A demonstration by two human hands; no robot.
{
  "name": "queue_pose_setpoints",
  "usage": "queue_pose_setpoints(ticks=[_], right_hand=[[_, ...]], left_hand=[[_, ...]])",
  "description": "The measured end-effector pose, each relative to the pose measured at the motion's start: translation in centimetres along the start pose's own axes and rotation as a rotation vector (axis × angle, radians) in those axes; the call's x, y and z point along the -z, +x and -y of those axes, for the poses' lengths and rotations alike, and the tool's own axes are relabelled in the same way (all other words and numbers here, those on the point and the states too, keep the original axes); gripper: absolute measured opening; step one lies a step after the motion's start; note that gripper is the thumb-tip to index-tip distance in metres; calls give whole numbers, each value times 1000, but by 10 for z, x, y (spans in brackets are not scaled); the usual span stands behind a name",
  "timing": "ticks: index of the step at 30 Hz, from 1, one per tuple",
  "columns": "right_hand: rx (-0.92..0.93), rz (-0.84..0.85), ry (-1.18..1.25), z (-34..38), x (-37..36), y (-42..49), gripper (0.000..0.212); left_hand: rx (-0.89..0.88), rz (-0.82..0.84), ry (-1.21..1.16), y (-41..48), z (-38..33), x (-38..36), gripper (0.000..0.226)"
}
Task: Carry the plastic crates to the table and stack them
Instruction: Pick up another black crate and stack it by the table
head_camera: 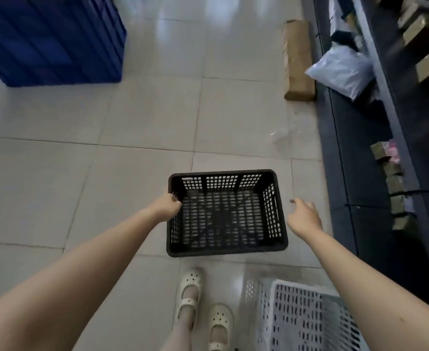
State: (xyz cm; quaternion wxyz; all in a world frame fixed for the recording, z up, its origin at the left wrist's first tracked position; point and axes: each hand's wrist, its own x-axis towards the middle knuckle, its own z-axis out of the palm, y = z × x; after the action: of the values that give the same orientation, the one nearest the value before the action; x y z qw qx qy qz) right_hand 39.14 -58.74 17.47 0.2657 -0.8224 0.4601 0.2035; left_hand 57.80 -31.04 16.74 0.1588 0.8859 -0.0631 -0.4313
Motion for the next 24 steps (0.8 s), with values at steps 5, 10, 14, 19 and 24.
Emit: queue_pose_setpoints(ticks=[5, 10, 14, 19, 24], right_hand=[[-143, -65, 57, -17, -89, 112, 64], [-348, -64, 158, -30, -167, 185, 66], [-517, -114, 237, -37, -202, 202, 64], [-586, -68, 351, -39, -182, 228, 57], [-597, -81, 378, -46, -165, 213, 53]], left_hand=[[93, -93, 162, 133, 43, -48, 43], [314, -68, -83, 213, 98, -108, 62], [376, -44, -99, 231, 134, -138, 19], [333, 52, -329, 239, 140, -116, 19], [280, 5, -255, 228, 148, -95, 31]])
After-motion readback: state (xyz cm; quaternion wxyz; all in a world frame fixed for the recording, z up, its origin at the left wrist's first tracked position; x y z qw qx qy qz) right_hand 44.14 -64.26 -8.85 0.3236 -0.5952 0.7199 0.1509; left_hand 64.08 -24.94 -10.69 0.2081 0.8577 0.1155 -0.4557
